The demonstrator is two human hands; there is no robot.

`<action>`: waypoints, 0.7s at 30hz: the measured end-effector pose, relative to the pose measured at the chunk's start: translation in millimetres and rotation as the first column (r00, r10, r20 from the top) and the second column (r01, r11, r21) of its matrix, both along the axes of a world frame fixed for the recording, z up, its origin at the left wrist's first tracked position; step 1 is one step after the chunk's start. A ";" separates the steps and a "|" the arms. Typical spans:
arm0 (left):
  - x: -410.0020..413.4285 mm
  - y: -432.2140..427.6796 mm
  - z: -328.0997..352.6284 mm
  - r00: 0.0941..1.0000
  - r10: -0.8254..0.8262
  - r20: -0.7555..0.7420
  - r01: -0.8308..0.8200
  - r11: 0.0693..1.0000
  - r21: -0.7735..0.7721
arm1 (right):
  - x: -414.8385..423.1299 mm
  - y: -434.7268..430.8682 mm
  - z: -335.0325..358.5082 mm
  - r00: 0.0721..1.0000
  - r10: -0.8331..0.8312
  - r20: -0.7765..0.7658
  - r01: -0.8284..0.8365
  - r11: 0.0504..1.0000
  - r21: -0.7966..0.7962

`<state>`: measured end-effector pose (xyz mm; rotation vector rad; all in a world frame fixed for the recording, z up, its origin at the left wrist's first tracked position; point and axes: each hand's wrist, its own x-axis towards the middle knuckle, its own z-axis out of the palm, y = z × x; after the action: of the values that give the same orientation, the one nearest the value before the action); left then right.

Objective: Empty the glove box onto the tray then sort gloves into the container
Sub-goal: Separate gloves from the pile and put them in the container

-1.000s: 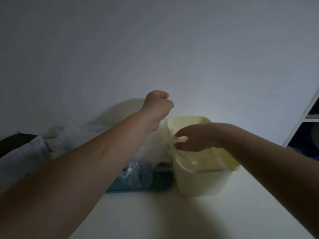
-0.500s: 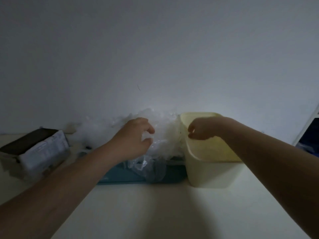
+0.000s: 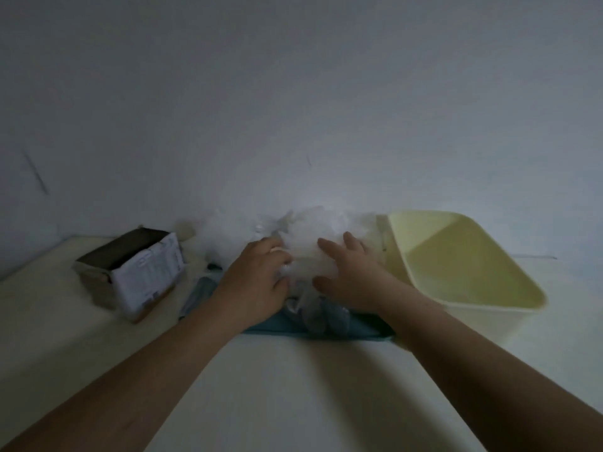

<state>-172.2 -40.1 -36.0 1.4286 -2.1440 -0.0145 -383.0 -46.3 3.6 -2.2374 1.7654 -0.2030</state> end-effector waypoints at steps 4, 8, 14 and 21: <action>22.9 10.4 -16.2 0.997 0.044 -0.057 -0.045 0.999 -0.015 | 2.5 -12.8 -9.4 0.999 -0.029 -0.025 0.027 0.998 -0.063; 33.4 19.1 -32.8 0.996 0.051 -0.072 -0.048 0.998 0.051 | 6.9 -11.7 -9.5 0.979 -0.130 -0.155 0.095 0.972 -0.216; 38.7 11.6 -36.2 0.982 0.179 -0.065 -0.170 0.977 0.125 | 36.0 28.5 -6.2 0.992 0.116 0.054 -0.051 0.744 -0.666; 63.3 2.6 -45.6 0.968 0.249 0.024 -0.250 0.964 0.088 | 75.3 8.2 -34.2 0.883 0.140 0.448 -0.039 0.973 -0.228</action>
<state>-108.9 -37.5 -81.5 1.7464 -1.9801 -0.0085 -307.7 -38.1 -30.7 -2.1625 1.4315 -0.8674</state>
